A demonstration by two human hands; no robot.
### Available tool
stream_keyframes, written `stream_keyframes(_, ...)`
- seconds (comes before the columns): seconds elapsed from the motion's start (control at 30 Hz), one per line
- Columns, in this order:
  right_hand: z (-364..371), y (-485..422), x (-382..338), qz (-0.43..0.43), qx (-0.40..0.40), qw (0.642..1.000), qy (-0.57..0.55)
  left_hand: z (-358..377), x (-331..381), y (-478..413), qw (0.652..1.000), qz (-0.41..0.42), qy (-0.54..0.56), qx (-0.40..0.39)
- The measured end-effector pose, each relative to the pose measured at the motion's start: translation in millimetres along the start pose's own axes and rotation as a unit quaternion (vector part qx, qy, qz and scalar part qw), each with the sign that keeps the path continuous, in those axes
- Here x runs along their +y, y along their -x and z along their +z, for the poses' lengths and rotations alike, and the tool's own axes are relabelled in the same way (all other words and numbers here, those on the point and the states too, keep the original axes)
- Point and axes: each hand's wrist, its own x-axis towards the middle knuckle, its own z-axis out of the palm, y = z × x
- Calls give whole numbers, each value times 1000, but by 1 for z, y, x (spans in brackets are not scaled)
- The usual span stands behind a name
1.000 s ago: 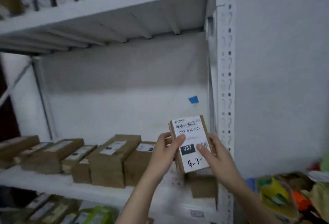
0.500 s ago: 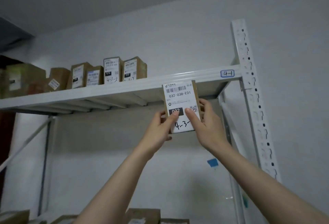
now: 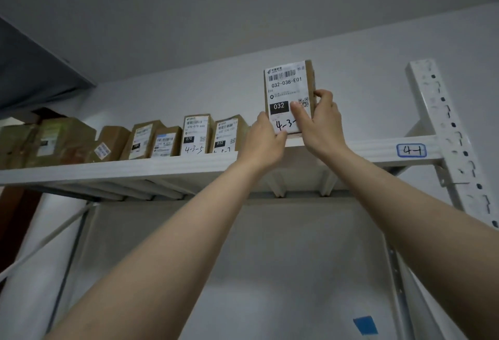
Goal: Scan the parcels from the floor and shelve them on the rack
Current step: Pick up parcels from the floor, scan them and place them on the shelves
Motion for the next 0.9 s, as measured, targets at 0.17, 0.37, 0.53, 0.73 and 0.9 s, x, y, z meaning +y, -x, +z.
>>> stream_keyframes(0.17, 40, -31, 26, 43, -44, 997, 43, 20, -41, -41, 996, 10, -86, -6)
stream_keyframes(0.37, 69, -33, 34, 58, -161, 938, 300, 39, -94, -53, 982, -27, -185, -16)
stream_keyframes(0.53, 74, -42, 30, 97, -194, 924, 314, 30, -108, -82, 983, -88, -155, -32)
stream_keyframes(0.73, 95, -56, 26, 121, -244, 906, 325, 26, -114, -96, 985, -86, -147, -17)
stream_keyframes(0.9, 98, -50, 22, 148, -231, 901, 335, 32, -126, -96, 982, -57, -178, 27)
